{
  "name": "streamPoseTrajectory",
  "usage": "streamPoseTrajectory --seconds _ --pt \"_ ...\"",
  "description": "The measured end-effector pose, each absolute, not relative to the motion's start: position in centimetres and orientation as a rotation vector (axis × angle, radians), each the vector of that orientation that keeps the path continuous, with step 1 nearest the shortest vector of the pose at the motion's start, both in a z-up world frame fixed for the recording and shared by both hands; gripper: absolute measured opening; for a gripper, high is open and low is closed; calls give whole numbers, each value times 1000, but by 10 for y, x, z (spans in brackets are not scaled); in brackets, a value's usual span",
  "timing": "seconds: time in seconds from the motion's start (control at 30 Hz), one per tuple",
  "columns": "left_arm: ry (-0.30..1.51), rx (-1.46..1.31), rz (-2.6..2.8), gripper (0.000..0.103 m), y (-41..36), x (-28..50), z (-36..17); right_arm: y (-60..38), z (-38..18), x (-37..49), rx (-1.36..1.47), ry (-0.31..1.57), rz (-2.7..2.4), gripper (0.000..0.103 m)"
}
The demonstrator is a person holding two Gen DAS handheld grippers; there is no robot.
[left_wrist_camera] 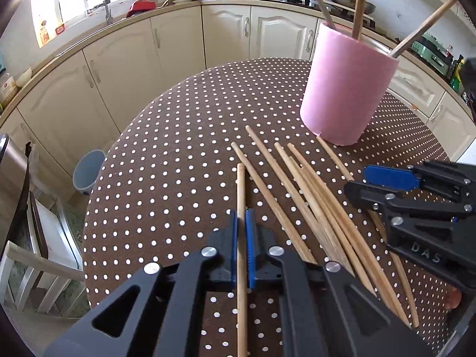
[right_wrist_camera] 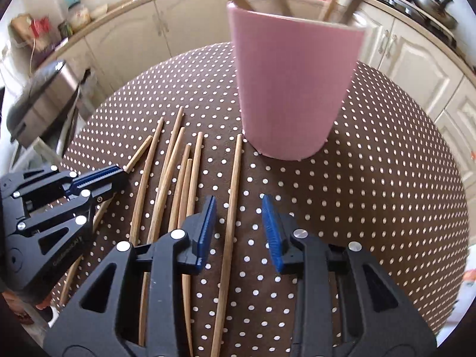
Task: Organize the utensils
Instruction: 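Lift the chopstick with the left gripper while the right gripper grasps another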
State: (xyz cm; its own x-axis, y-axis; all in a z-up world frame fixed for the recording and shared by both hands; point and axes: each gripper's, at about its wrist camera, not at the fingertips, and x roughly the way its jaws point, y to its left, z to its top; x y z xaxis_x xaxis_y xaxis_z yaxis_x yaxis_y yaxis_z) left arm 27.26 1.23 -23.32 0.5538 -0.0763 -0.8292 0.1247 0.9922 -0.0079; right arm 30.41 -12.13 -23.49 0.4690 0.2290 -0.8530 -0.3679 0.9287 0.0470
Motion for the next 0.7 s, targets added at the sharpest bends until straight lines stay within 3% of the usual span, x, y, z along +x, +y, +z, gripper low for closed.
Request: streamPoseTrajectory --seconds 0.13,0.17,0.47,0.7 --pt "979 27 -119 6 14 276 -234 -110 -235 308 -207 1030 364 7" --pt "979 18 -123 6 16 276 -234 -110 -235 309 -204 1036 367 6" --pt "936 -5 -123 6 27 263 -218 -142 -226 293 -123 1005 403 5" --pt "842 -13 -141 6 24 243 -178 -161 -188 262 -49 900 438 5"
